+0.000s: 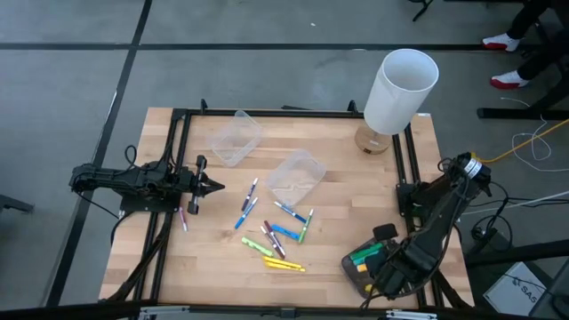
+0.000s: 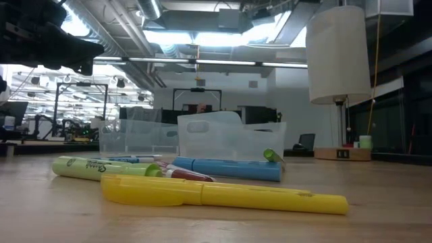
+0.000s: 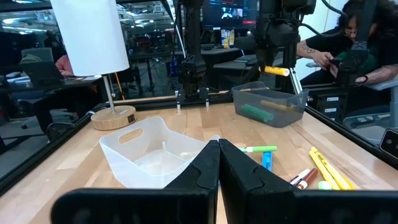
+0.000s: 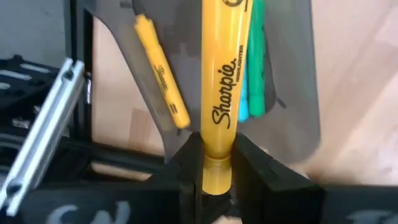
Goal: Pick & Place Markers
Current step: Put the yellow highlighter into the black bin
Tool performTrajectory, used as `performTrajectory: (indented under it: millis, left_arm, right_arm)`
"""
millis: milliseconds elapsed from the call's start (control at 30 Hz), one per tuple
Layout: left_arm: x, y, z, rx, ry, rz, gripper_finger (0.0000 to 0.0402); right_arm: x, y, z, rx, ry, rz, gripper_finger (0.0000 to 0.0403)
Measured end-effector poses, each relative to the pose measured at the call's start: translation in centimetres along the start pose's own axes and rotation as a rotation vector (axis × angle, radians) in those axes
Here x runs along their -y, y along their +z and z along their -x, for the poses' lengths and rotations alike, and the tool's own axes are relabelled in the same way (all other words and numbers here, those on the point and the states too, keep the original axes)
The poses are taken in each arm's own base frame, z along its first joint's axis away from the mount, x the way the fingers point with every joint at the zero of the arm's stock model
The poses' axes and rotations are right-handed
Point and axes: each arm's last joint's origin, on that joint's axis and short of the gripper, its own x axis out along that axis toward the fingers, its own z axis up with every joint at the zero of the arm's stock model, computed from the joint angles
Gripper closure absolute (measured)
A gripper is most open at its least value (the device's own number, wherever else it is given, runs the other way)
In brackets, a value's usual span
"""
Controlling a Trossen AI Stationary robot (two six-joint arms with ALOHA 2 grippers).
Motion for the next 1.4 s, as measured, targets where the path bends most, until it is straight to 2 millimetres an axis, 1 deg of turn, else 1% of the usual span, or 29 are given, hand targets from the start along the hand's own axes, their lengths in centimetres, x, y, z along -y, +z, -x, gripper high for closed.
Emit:
performTrajectory:
  millis: [267,533,833,1033,1200,1267,1400]
  left_arm:
    - [0.0,0.0,0.0,0.000,0.000,0.000,0.0398]
    - [0.0,0.0,0.0,0.000,0.000,0.000,0.0398]
    - [0.0,0.0,0.0,0.000,0.000,0.000,0.0398]
    - [0.0,0.0,0.0,0.000,0.000,0.000,0.0398]
    - [0.0,0.0,0.0,0.000,0.000,0.000,0.0398]
    - [0.0,0.0,0.0,0.000,0.000,0.000,0.0398]
    - [0.0,0.0,0.0,0.000,0.000,0.000,0.0398]
  right_arm:
    - [0.2,-0.1,-2.6,-0.012,-0.005,0.000,0.0343]
    - [0.3,0.0,-5.2,0.007,0.028,0.002,0.0343]
    - [0.8,-0.5,-7.8,-0.001,0.035,0.021,0.0343]
    - [0.8,-0.5,-8.5,0.018,0.050,0.029,0.0343]
    - [0.8,-0.4,-8.6,0.017,0.074,0.030,0.0342]
    - [0.7,-0.5,-8.6,0.008,0.085,0.028,0.0335]
    - [0.7,-0.5,-8.6,-0.003,0.099,0.025,0.0304]
